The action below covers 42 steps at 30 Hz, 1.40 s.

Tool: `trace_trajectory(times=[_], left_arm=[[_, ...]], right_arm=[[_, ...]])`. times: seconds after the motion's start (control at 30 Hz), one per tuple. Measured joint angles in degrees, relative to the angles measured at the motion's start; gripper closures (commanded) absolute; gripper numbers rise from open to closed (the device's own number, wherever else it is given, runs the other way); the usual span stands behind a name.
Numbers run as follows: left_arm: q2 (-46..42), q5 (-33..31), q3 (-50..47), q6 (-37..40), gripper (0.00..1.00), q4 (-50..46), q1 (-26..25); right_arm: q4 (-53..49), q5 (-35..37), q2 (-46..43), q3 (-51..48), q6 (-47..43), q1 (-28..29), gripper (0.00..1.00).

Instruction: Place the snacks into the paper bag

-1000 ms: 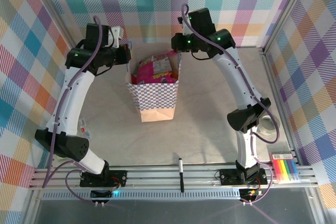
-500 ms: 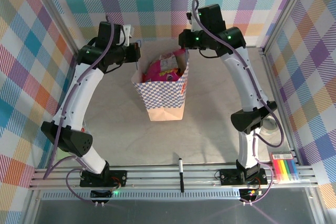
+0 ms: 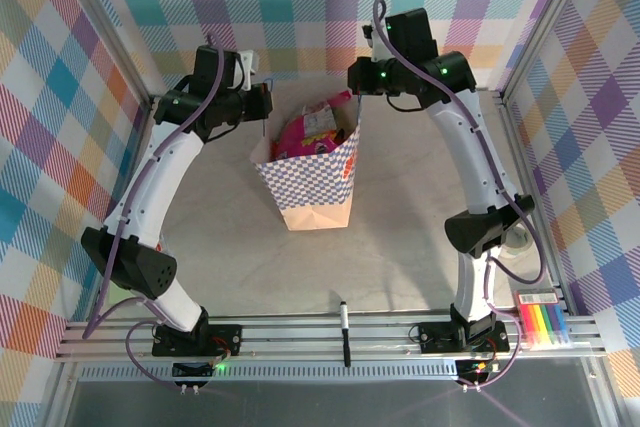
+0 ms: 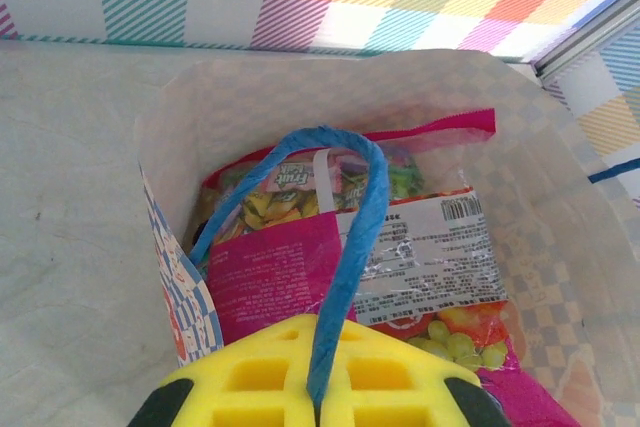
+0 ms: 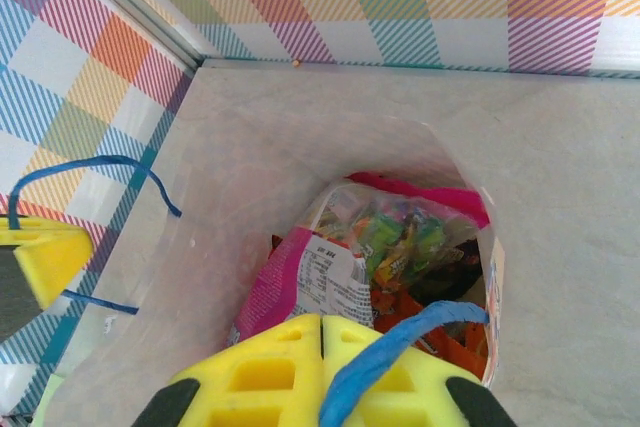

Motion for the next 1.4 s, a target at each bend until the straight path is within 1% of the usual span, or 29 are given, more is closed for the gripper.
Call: trace_trajectory(times=[0.13, 0.3, 0.4, 0.43, 0.57, 0.63, 0.67, 0.77, 0.87, 0.93, 1.03, 1.1, 1.23, 1.4], left_arm=[[-1.27, 0.00, -1.14, -0.17, 0.93, 0.46, -0.44], [-2.75, 0.02, -2.21, -0.17, 0.90, 1.55, -0.50], [-3.30, 0.13, -2.40, -0.22, 0.86, 2.14, -0.66], [-3.48, 0.20, -2.40, -0.26, 0.85, 2.60, -0.68], [-4.72, -0.02, -2.80, -0.39, 0.76, 4.44, -0.74], [-5.60, -0.26, -3.21, -0.26, 0.71, 4.61, -0.76], [-6.05, -0.52, -3.45, -0.17, 0.66, 4.66, -0.76], [-7.17, -1.79, -3.87, 0.39, 0.55, 4.55, -0.76], [-8.02, -3.76, -3.91, 1.25, 0.46, 4.50, -0.76], [-8.61, -5.25, -3.91, 1.66, 0.45, 4.42, -0.76], [-10.25, -8.13, -4.61, 2.29, 0.43, 4.28, -0.66], [-12.09, -9.66, -6.01, 2.49, 0.43, 4.31, 0.28], [-16.70, -11.54, -10.19, 2.36, 0.42, 4.44, 4.09], [-21.75, -15.10, -16.79, 1.64, 0.42, 4.68, 8.68]], right_arm=[[0.94, -0.31, -1.33, -3.10, 0.00, -0.02, 1.00], [5.27, -0.09, -7.89, -15.89, 0.28, -0.26, 1.00], [6.21, 0.55, -10.71, -20.13, 0.48, -0.33, 0.98], [6.43, 0.66, -11.10, -20.50, 0.55, -0.39, 0.94], [8.66, 1.05, -12.04, -20.72, 0.98, -0.63, 0.66], [9.42, 1.22, -13.18, -21.64, 1.07, -0.63, 0.59], [9.60, 1.29, -14.03, -22.38, 0.87, -0.63, 0.54], [9.68, 2.82, -16.35, -24.09, 0.59, -0.63, 0.50], [9.99, 5.01, -19.17, -25.97, -0.37, -0.63, 0.39], [10.25, 6.75, -21.27, -27.36, -0.87, -0.63, 0.36], [11.23, 9.40, -25.27, -30.58, -1.81, -0.66, 0.27], [11.82, 11.04, -28.20, -33.29, -2.32, -0.98, 0.23], [12.70, 13.53, -32.89, -38.56, -2.58, -2.67, 0.17], [14.38, 15.63, -37.42, -47.63, -1.49, -7.76, 0.14]])
